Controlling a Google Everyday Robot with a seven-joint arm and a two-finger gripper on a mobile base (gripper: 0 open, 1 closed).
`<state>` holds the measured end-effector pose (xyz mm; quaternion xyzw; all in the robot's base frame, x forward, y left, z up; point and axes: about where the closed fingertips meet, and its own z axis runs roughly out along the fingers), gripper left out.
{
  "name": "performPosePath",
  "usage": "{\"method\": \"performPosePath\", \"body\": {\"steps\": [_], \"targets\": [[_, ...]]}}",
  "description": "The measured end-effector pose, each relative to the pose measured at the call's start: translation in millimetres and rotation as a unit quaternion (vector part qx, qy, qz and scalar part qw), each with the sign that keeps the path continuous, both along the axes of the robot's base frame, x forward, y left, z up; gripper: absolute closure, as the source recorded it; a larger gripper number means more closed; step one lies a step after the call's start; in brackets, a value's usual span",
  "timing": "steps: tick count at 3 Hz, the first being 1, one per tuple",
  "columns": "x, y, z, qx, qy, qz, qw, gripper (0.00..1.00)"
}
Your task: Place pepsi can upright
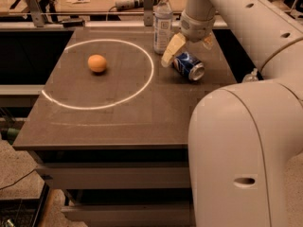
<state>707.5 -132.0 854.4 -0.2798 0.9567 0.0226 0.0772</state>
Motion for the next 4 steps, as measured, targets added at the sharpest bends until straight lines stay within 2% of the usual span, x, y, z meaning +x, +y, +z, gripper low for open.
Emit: {"method": "performPosePath", "body": {"steps": [1,2,4], "targets": [[2,0,-17,0.000,0.015,0.001,0.9999,0.00],[7,2,-26,-0.003,0.021,0.013,0.9997,0.19],[11,4,-30,-0.002,0.023,0.033,0.9992,0.65]]}}
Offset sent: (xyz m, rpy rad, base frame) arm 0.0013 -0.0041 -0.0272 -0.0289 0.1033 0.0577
